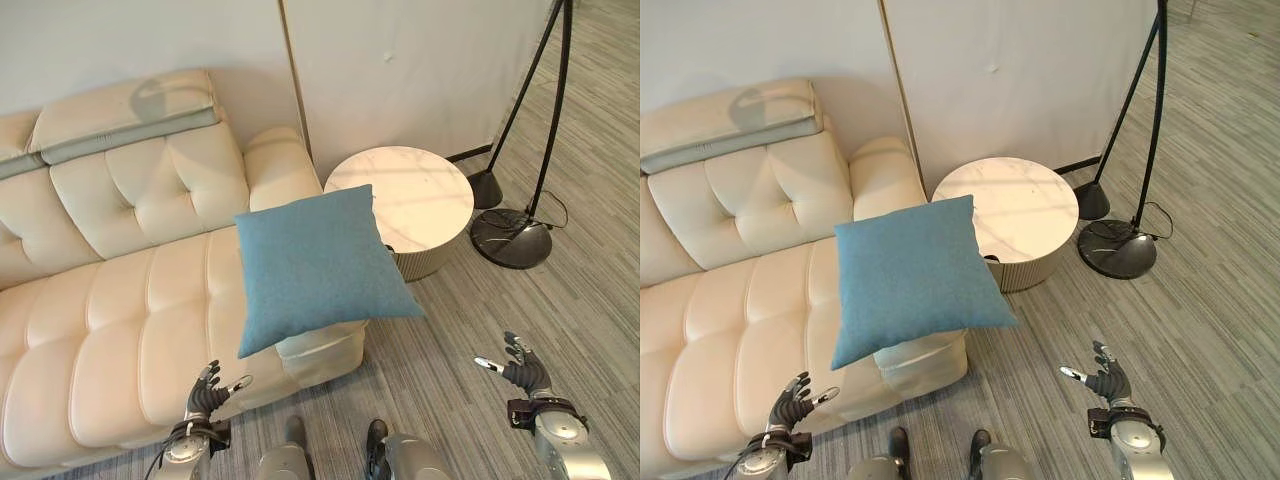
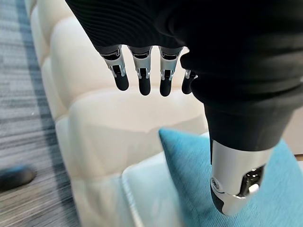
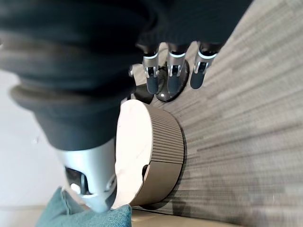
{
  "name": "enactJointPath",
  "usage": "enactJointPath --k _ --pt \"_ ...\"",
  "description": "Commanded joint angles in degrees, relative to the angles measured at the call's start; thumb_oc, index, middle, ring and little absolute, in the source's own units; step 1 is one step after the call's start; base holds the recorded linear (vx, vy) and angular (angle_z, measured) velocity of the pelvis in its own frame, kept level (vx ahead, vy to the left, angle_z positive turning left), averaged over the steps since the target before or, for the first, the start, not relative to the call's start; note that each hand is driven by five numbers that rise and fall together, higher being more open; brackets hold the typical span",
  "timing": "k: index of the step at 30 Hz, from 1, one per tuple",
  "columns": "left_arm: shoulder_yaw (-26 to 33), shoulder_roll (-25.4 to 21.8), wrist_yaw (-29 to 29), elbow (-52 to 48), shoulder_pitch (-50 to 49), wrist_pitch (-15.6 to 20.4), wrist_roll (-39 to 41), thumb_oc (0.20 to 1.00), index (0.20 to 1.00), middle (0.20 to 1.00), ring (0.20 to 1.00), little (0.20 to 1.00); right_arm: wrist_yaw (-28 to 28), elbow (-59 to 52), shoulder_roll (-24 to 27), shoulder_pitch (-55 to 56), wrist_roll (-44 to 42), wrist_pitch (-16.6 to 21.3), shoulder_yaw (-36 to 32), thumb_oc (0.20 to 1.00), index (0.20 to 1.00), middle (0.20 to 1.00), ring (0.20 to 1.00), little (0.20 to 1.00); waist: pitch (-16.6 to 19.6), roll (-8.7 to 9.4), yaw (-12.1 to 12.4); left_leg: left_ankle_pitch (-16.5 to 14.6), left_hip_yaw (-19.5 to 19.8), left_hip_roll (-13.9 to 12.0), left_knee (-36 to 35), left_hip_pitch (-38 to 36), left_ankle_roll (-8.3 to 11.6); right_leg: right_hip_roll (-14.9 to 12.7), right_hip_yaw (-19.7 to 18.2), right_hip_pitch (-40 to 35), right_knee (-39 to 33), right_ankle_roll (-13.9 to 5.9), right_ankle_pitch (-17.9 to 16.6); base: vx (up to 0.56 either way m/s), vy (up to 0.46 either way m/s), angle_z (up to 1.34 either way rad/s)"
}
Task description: Pick up all the scattered cushions and arrange them neatly on the sofa.
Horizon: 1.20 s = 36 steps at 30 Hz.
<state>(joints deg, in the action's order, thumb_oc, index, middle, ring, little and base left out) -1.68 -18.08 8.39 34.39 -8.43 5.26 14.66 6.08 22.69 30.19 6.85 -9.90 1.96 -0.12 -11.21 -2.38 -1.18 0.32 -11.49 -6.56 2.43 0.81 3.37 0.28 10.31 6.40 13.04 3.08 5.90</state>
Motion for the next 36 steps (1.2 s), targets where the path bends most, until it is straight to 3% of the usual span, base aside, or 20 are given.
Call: enactJointPath --k 1,10,16,17,18,19,21,22,26,27,28,29,30,36 --pt "1.9 -6.6 0.6 -2.8 1.7 2.8 -0.3 1.0 1.0 1.0 1.0 1.0 0.2 -0.6 1.8 -6.0 1.3 1.7 3.1 1.0 1.0 1.0 1.0 1.0 1.2 4.51 1.8 -0.1 0.6 2.3 0.9 1.4 0.54 -5.7 -2.0 -10.1 -11.5 -7.67 -0.6 0.09 0.037 0.07" --pt "-0.2 -10.4 2.9 -1.7 9.2 4.2 1.7 1.0 1.0 1.0 1.0 1.0 1.0 4.1 3.3 -18.3 -1.3 1.9 9.8 1.0 1.0 1.0 1.0 1.0 -0.8 5.54 3.9 0.4 1.8 3.2 -1.3 5.5 -0.05 -5.8 -2.7 -4.8 -12.1 -8.3 -2.3 -0.04 0.011 0.03" --pt "-7.1 -11.1 5.3 4.6 23.2 5.8 6.5 1.0 1.0 1.0 1.0 1.0 3.1 16.2 1.4 -37.3 -4.7 1.5 19.4 1.0 1.0 1.0 1.0 1.0 -4.5 5.55 5.0 2.4 2.4 3.6 -2.8 11.0 -0.02 -5.4 -4.4 2.7 -11.5 -8.73 -4.9 -0.14 0.025 -0.01" --pt "-10.6 -10.5 5.8 9.3 30.4 6.0 8.6 1.0 1.0 1.0 1.0 1.0 3.9 23.2 0.4 -45.2 -6.0 1.2 22.6 1.0 1.0 1.0 1.0 1.0 -5.5 5.3 5.1 3.3 2.7 3.7 -3.3 12.3 0.08 -5.2 -4.9 4.4 -11.1 -8.77 -5.3 -0.1 0.027 -0.03" --pt "-10.6 -10.5 5.8 9.3 30.4 6.0 8.6 1.0 1.0 1.0 1.0 1.0 3.9 23.3 0.4 -45.3 -6.0 1.2 22.6 1.0 1.0 1.0 1.0 1.0 -5.5 5.3 5.0 3.3 2.7 3.7 -3.3 12.3 0.08 -5.2 -4.9 4.4 -11.1 -8.77 -5.3 -0.13 0.044 -0.02" --pt "-14.8 -9.2 6.8 13.7 38.5 6.1 10.1 1.0 1.0 1.0 1.0 1.0 4.6 30.4 -1.4 -53.2 -7.0 0.6 25.9 1.0 1.0 1.0 1.0 1.0 -7.1 5.03 5.2 4.0 3.0 3.7 -3.3 13.7 0.15 -5.2 -5.1 6.0 -10.5 -8.9 -5.7 -0.09 0.029 0.01" --pt "-16.3 -8.2 7.0 15.5 41.6 6.1 11.0 1.0 1.0 1.0 1.0 1.0 4.8 32.8 -2.3 -56.1 -7.5 0.4 26.9 1.0 1.0 1.0 1.0 1.0 -7.7 4.92 5.4 4.3 3.2 3.8 -3.3 14.2 0.2 -5.2 -5.1 6.5 -10.4 -8.91 -5.7 -0.08 0.019 0.02" --pt "-19.6 -5.2 7.6 19.9 48.5 5.6 12.2 1.0 1.0 1.0 1.0 1.0 5.3 36.9 -5.0 -61.6 -8.2 -0.3 29.4 1.0 1.0 1.0 1.0 1.0 -9.1 4.89 5.4 5.0 3.6 3.9 -3.5 15.0 0.31 -5.1 -5.0 7.5 -9.8 -9.12 -5.9 -0.06 0.002 0.01" --pt "-23.5 0.3 7.7 23.3 55.9 5.3 13.6 1.0 1.0 1.0 1.0 1.0 5.1 35.7 -9.8 -65.8 -8.5 -0.3 34.8 1.0 1.0 1.0 1.0 1.0 -10.1 5.3 4.8 5.9 3.9 4.0 -4.5 15.5 0.44 -5.1 -5.1 8.4 -9.8 -9.63 -6.4 -0.03 0.007 0.0" --pt "-23.5 0.3 7.7 23.3 55.9 5.3 13.6 1.0 1.0 1.0 1.0 1.0 5.1 35.7 -9.8 -65.8 -8.5 -0.3 34.8 0.715 0.715 0.715 0.715 0.715 -10.1 5.29 4.8 5.9 3.9 4.0 -4.5 15.5 0.44 -5.1 -5.1 8.4 -9.8 -9.64 -6.4 -0.03 0.031 0.01" --pt "-24.2 2.0 7.8 21.8 56.3 5.5 14.6 0.404 0.404 0.404 0.404 0.404 5.1 32.6 -11.6 -65.4 -8.7 0.1 36.4 0.2 0.2 0.2 0.2 0.2 -10.0 5.47 4.5 6.0 3.9 4.1 -5.0 15.3 0.41 -5.1 -5.3 8.2 -10.1 -9.78 -6.6 0.0 0.0 0.0" --pt "-24.2 2.0 7.8 21.7 56.3 5.5 14.6 0.404 0.404 0.404 0.404 0.404 5.1 32.6 -11.6 -65.4 -8.7 0.1 36.4 0.2 0.2 0.2 0.2 0.2 -9.9 5.46 4.5 6.1 3.9 4.0 -5.0 15.6 0.41 -5.1 -5.3 8.4 -10.1 -9.77 -6.8 -0.01 0.037 0.02" --pt "-24.3 2.6 8.0 20.3 56.0 5.7 14.9 0.2 0.2 0.2 0.2 0.2 5.1 30.4 -12.1 -64.7 -9.1 0.6 36.8 0.2 0.2 0.2 0.2 0.2 -9.8 5.56 4.3 6.0 3.9 4.1 -5.3 15.1 0.37 -5.2 -5.5 8.0 -10.4 -9.85 -6.8 0.0 0.0 0.0" --pt "-23.1 1.4 8.1 4.9 49.6 6.9 14.5 0.2 0.2 0.2 0.2 0.2 4.8 11.3 -12.4 -54.5 -6.7 2.9 34.8 0.2 0.2 0.2 0.2 0.2 -8.2 5.79 3.2 5.1 3.0 4.3 -6.3 12.6 -0.1 -5.2 -6.4 6.3 -11.4 -10.27 -7.2 0.02 0.052 -0.04"
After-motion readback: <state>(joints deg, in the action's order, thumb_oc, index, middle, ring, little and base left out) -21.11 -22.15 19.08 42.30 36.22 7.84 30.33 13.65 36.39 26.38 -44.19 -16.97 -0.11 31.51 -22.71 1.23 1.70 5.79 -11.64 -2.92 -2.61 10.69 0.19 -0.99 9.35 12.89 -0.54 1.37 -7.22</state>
